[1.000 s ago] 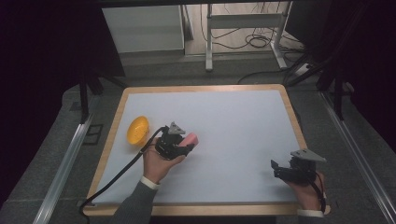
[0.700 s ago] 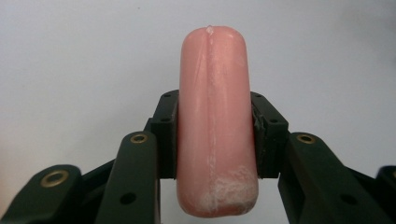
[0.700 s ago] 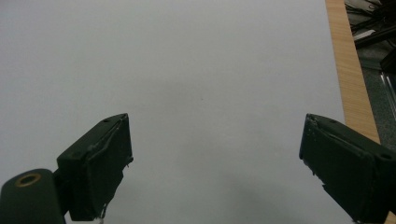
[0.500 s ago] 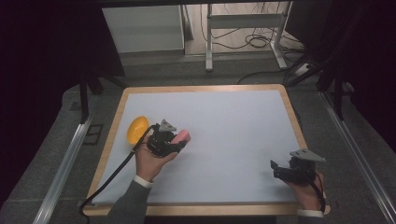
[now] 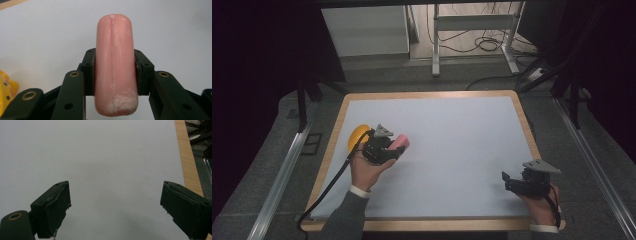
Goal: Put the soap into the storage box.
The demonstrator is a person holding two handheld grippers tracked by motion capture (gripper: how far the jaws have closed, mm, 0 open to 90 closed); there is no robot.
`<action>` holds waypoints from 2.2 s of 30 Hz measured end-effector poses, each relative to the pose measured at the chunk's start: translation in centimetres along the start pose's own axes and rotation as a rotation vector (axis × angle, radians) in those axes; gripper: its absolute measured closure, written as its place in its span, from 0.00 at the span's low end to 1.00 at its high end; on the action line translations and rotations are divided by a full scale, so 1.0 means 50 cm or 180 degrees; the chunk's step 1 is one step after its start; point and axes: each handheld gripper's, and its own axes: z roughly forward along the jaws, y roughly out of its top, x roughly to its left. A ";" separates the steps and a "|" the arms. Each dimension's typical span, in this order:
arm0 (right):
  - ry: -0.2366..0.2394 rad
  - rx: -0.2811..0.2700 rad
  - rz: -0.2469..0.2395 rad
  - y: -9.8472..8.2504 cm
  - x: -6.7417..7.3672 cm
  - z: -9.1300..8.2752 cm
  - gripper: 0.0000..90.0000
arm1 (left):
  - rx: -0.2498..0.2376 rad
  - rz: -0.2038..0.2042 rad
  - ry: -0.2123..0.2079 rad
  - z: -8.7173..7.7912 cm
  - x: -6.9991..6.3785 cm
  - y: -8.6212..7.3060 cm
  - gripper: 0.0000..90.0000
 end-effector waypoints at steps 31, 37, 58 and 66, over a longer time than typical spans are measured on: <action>0.0004 0.0012 0.0005 -0.001 -0.001 0.001 0.10 | -0.0044 -0.0215 0.0207 -0.036 0.071 -0.012 0.67; -0.0004 0.0008 0.0004 -0.001 -0.002 -0.001 0.10 | -0.0055 -0.0268 0.0234 -0.044 0.085 -0.021 0.67; -0.0003 -0.0032 0.0003 0.001 -0.001 -0.004 0.11 | -0.0065 -0.0540 0.0419 -0.061 0.155 -0.034 0.67; -0.0011 -0.0015 0.0005 0.000 -0.001 0.000 0.11 | -0.0101 -0.0611 0.0465 -0.070 0.176 -0.037 0.67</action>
